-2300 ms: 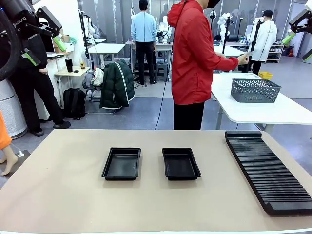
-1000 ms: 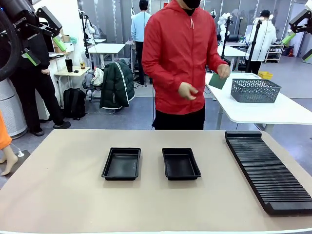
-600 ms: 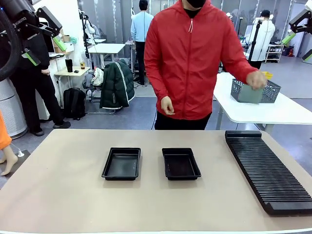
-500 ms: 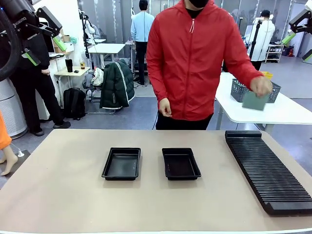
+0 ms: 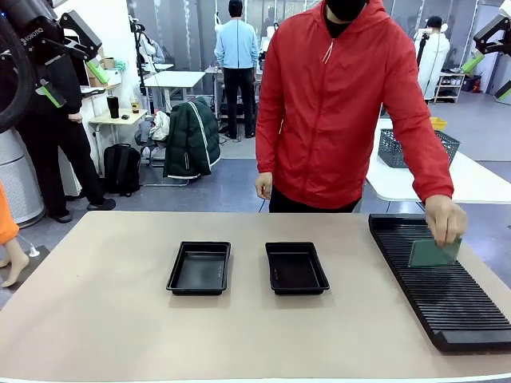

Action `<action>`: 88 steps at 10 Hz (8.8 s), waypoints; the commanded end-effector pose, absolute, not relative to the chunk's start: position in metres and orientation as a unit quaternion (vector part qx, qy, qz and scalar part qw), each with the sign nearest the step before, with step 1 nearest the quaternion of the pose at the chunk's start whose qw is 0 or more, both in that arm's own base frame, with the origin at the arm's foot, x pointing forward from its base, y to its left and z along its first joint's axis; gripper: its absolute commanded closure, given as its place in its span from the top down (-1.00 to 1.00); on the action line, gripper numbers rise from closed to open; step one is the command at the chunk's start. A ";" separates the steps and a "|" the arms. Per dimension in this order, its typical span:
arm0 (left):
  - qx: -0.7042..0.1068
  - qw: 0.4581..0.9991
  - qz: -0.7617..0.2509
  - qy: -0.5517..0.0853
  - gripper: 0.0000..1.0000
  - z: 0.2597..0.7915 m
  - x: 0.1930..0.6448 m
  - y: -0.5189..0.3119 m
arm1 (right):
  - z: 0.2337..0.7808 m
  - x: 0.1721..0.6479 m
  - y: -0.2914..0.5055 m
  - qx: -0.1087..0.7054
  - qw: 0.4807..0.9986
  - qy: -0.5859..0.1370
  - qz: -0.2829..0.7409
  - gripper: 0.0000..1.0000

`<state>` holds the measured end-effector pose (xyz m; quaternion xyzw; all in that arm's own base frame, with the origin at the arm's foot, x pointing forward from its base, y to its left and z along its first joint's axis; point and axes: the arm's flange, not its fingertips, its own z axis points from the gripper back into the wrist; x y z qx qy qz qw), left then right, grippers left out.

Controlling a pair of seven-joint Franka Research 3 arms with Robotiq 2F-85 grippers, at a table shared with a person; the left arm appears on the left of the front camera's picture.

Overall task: Inspect and transfer BCBs to ESD trays.
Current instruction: Pick up the Blank PCB from the PCB Rack and place it in the left ESD tray.

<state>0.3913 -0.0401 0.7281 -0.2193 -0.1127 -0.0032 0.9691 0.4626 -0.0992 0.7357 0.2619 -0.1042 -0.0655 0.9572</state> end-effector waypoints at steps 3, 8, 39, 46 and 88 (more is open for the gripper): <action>-0.218 0.969 -0.006 -0.114 1.00 0.728 0.391 -0.039 | 0.734 0.463 -0.099 0.263 0.957 -0.105 -0.067 1.00; -0.218 0.969 -0.006 -0.114 1.00 0.728 0.391 -0.039 | 0.734 0.463 -0.099 0.263 0.957 -0.105 -0.067 1.00; -0.218 0.969 -0.006 -0.114 1.00 0.728 0.391 -0.039 | 0.511 0.408 -0.083 0.077 0.840 -0.185 0.504 1.00; -0.218 0.969 -0.006 -0.114 1.00 0.728 0.391 -0.039 | 0.443 0.391 -0.076 0.040 0.767 -0.143 0.624 1.00; -0.218 0.969 -0.006 -0.114 1.00 0.728 0.391 -0.039 | 0.349 0.439 -0.056 -0.054 0.720 -0.116 0.682 -0.42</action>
